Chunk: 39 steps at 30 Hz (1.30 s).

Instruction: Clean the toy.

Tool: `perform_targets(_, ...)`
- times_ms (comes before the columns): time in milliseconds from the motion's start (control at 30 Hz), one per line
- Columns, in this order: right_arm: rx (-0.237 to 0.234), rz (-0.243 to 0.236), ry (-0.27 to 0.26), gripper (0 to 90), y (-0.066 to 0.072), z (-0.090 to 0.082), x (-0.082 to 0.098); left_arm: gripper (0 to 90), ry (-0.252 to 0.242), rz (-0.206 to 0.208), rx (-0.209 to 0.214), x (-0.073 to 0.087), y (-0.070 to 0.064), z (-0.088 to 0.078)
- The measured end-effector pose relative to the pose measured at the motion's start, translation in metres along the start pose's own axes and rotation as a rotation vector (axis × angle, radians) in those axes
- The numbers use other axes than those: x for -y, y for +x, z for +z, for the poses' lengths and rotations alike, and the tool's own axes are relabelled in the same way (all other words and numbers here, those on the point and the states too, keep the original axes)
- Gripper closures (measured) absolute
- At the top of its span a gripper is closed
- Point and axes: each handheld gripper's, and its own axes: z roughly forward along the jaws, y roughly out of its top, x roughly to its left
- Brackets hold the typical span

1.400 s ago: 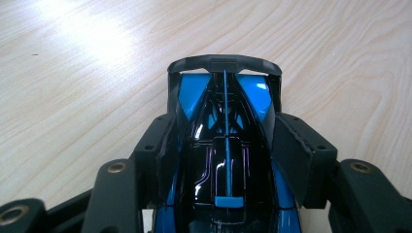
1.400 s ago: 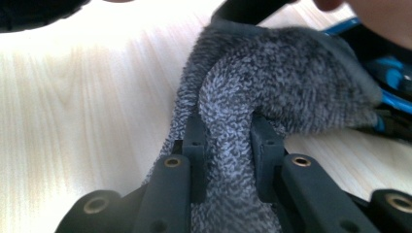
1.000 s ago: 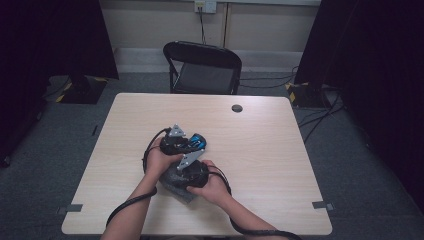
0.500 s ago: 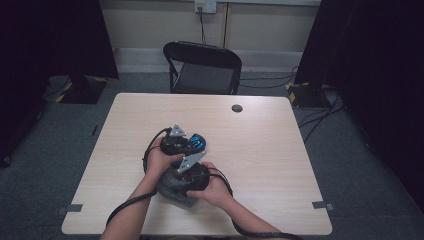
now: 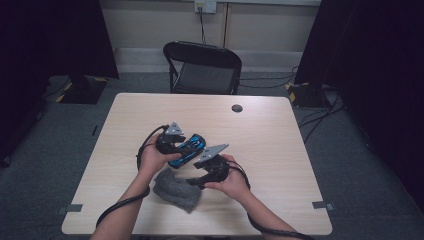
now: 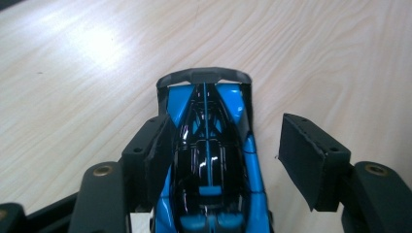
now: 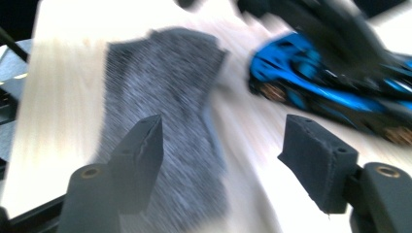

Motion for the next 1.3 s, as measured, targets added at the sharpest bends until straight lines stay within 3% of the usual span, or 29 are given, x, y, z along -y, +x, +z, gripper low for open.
perform_targets(133, 0.063, 0.036, 0.022, 25.2, -0.015, -0.015, 0.021, 37.3, -0.017, 0.03, 0.028, 0.004, -0.008, -0.018)
perform_targets(200, 0.07, 0.046, 0.023, 24.8, -0.017, -0.017, 0.026, 37.5, -0.023, 0.046, 0.045, 0.01, -0.013, -0.026)
perform_targets(267, 0.091, 0.08, 0.026, 23.1, -0.022, -0.02, 0.035, 37.7, -0.019, 0.049, 0.054, 0.017, -0.016, -0.031)
perform_targets(400, 0.139, 0.098, 0.014, 20.5, -0.029, -0.024, 0.046, 37.9, -0.027, 0.046, 0.096, 0.032, -0.025, -0.039)
perform_targets(767, 0.175, 0.079, 0.062, 19.8, -0.032, -0.017, 0.062, 38.0, -0.029, 0.053, 0.162, 0.059, -0.044, -0.052)
perform_targets(833, 0.203, 0.039, 0.06, 18.8, -0.031, -0.014, 0.064, 38.1, -0.027, 0.056, 0.172, 0.062, -0.047, -0.052)
perform_targets(1000, 0.202, 0.037, 0.046, 18.0, -0.03, -0.011, 0.063, 38.2, -0.004, 0.069, 0.182, 0.069, -0.052, -0.052)
perform_targets(1200, 0.203, 0.036, 0.043, 18.0, -0.03, -0.01, 0.063, 37.6, -0.024, 0.046, 0.194, 0.078, -0.055, -0.057)
perform_targets(1300, 0.201, 0.036, 0.044, 18.0, -0.03, -0.011, 0.064, 37.1, -0.027, 0.064, 0.201, 0.078, -0.059, -0.061)
